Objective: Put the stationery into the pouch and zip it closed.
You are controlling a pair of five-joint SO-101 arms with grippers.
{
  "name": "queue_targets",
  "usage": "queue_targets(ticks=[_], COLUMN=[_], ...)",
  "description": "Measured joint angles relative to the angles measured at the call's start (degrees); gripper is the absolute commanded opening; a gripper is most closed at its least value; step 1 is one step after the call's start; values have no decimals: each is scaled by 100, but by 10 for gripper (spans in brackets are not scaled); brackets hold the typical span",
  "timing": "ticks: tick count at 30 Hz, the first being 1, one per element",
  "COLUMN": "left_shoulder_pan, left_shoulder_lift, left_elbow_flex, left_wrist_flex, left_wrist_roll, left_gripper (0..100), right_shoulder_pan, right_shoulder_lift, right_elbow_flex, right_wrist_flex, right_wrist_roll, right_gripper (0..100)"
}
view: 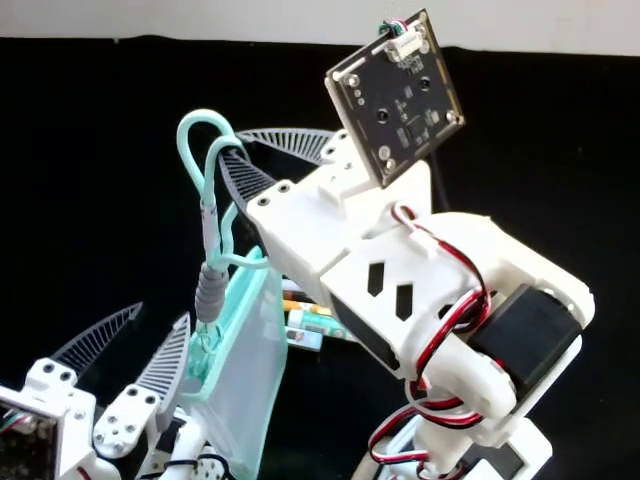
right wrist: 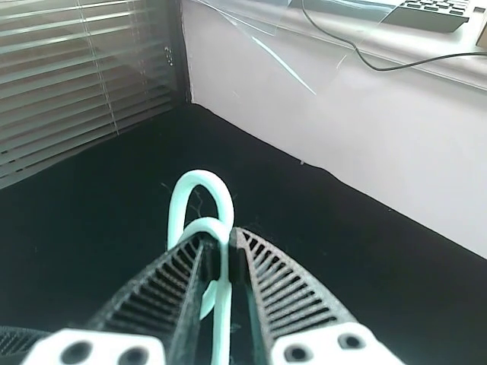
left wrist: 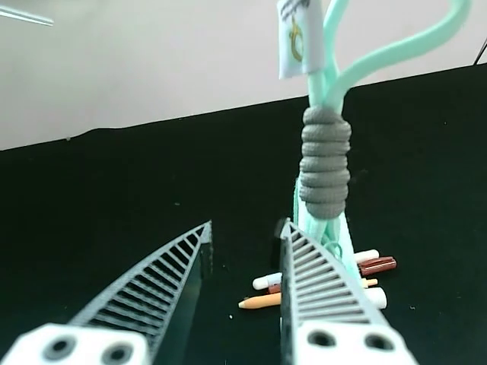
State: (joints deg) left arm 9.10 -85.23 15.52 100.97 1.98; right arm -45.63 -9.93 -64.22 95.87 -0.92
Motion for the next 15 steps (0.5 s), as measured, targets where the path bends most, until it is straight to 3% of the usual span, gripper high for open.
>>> queue_targets(ticks=[7, 15], left_shoulder_pan=[9, 527], left_shoulder_lift=[-53, -62], left_elbow_flex=[185, 642], left_wrist_flex=[0, -53], left_wrist_roll=[0, 18], left_gripper=[158, 157], right_shoulder_pan=[211, 316], right_shoulder_lift=[26, 26], right_elbow_flex=[0, 0], right_wrist_flex=[-26, -53], right_wrist_roll=[0, 0], right_gripper=[7, 7])
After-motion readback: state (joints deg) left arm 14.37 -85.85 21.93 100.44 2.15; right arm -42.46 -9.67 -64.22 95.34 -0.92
